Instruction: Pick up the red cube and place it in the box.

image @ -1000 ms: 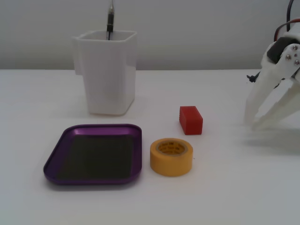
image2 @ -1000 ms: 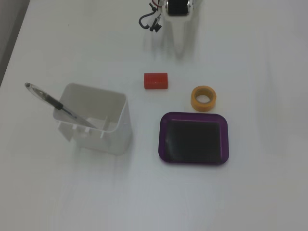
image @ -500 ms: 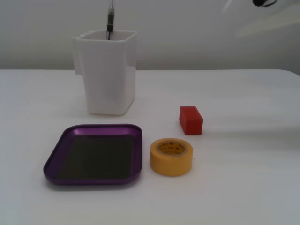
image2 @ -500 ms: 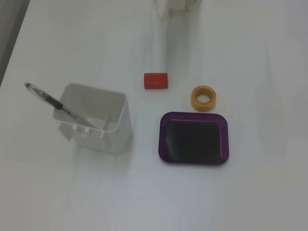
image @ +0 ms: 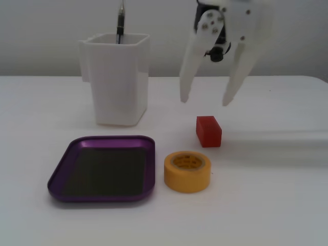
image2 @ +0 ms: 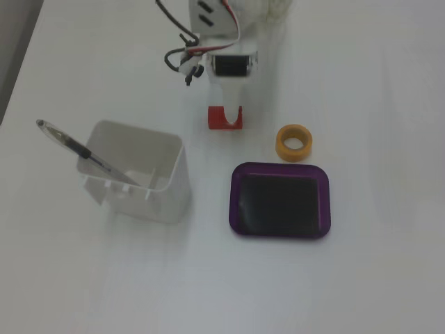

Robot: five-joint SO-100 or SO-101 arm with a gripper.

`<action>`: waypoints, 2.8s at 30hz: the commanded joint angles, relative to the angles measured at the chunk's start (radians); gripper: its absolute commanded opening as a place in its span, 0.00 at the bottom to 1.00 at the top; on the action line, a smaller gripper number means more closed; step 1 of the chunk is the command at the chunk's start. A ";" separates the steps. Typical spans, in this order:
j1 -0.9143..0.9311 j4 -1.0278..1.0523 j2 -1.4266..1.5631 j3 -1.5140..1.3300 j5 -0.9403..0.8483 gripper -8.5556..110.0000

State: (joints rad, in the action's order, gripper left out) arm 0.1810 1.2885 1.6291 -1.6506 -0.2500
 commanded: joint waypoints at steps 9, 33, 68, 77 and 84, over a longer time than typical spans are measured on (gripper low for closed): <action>0.025 -0.031 -0.120 0.044 -0.012 0.25; 0.058 0.000 -0.089 0.071 0.021 0.07; -0.166 0.071 -0.713 1.083 0.158 0.07; -0.161 0.121 -0.815 1.170 0.149 0.07; -0.153 0.112 -0.818 1.155 0.147 0.07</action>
State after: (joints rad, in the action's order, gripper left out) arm 0.0230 1.4036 0.7885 -0.5292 -0.0966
